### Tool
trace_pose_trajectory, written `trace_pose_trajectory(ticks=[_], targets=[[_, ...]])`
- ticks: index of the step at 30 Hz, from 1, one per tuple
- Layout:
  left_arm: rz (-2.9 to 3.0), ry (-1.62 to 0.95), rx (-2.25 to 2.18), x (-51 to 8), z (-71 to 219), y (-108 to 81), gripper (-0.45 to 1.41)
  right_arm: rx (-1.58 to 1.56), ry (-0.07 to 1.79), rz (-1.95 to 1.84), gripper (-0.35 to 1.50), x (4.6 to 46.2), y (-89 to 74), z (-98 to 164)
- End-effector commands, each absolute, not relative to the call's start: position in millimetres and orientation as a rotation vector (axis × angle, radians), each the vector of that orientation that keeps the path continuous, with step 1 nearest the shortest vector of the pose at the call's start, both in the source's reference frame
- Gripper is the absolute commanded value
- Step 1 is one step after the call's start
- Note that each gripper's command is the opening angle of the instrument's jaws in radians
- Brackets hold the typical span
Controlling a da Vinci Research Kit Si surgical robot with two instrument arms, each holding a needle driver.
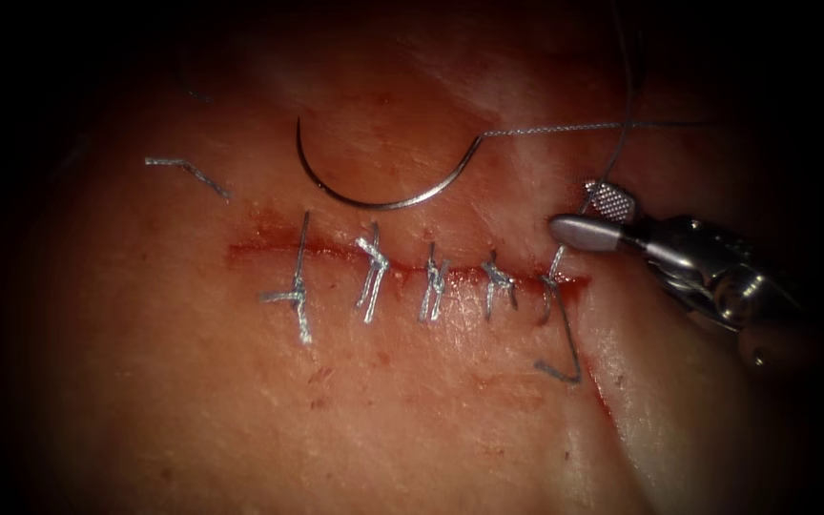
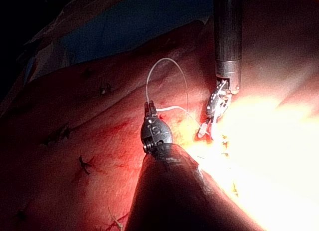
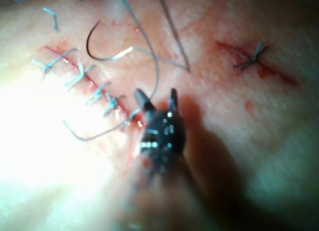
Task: Wound Closure
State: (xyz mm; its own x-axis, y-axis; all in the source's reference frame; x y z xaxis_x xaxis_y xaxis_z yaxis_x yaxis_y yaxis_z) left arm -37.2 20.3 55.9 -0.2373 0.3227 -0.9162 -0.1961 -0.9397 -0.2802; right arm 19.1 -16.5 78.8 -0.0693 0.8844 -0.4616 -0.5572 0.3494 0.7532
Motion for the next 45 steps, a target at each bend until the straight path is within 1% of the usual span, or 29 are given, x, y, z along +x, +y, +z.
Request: trace_pose_trajectory(ticks=[1,11,26,29,32,33,34,35,45], targets=[[2.235,-0.149,-1.699,-37.7,56.3,20.7,-0.45,0.391,1.107,1.225,1.43,20.6,-16.5,79.4],[2.237,-0.148,-1.702,-37.4,55.3,20.9,-0.45,0.427,1.111,1.245,1.48,23.3,-16.3,80.2],[2.239,-0.139,-1.708,-37.6,54.6,20.7,-0.45,0.441,1.113,1.239,1.48,24.9,-17.0,80.8],[2.239,-0.14,-1.708,-37.6,54.5,20.8,-0.45,0.444,1.113,1.235,1.4,24.9,-17.1,80.8],[2.239,-0.14,-1.708,-37.6,54.5,20.7,-0.45,0.459,1.123,1.231,1.14,24.8,-17.2,80.7],[2.239,-0.139,-1.708,-37.6,54.5,20.7,-0.45,0.438,1.134,1.215,0.62,24.6,-17.2,80.6],[2.239,-0.139,-1.708,-37.6,54.5,20.7,-0.45,0.438,1.144,1.215,0.27,24.6,-17.3,80.5],[2.239,-0.139,-1.707,-37.6,54.5,20.7,-0.45,0.453,1.16,1.203,-0.35,24.5,-17.2,80.5],[2.242,-0.136,-1.711,-37.6,54.4,20.9,-0.45,0.467,1.171,1.182,-0.35,24.2,-17.4,80.0]])
